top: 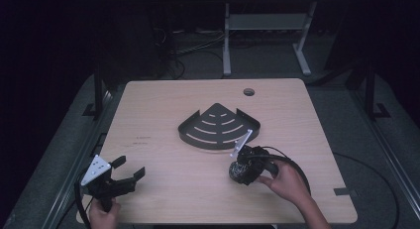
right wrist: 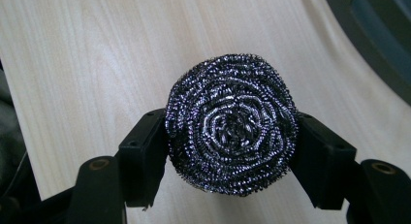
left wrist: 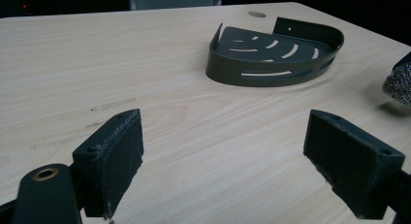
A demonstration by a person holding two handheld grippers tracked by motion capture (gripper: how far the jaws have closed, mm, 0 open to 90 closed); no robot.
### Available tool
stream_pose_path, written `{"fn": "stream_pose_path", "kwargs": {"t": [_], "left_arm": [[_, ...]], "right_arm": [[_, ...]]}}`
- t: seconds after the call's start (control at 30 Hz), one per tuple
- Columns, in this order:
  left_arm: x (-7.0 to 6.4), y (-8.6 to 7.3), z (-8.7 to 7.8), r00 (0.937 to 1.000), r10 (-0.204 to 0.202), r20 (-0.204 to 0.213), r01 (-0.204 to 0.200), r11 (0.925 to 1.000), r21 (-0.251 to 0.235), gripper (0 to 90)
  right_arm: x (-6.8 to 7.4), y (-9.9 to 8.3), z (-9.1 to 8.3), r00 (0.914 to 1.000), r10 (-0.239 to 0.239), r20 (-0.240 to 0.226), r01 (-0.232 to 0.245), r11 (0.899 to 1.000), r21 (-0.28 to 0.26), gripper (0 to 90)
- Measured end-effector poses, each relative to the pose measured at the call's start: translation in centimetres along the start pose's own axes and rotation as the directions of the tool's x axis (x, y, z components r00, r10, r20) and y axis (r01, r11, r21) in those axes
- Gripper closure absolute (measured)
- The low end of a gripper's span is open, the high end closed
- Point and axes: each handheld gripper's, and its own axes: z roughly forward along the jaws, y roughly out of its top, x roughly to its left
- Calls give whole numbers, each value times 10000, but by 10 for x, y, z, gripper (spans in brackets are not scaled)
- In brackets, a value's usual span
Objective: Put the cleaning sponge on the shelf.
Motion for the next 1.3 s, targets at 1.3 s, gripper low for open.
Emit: {"fn": "stream_pose_path", "kwargs": {"t": [1.3], "left_arm": [[0,-1,0,9999,-117,44,117,9999,-64,137]], "right_arm": [[-31,57,-31,9996,-252,142,257,9989,-385,337]]}}
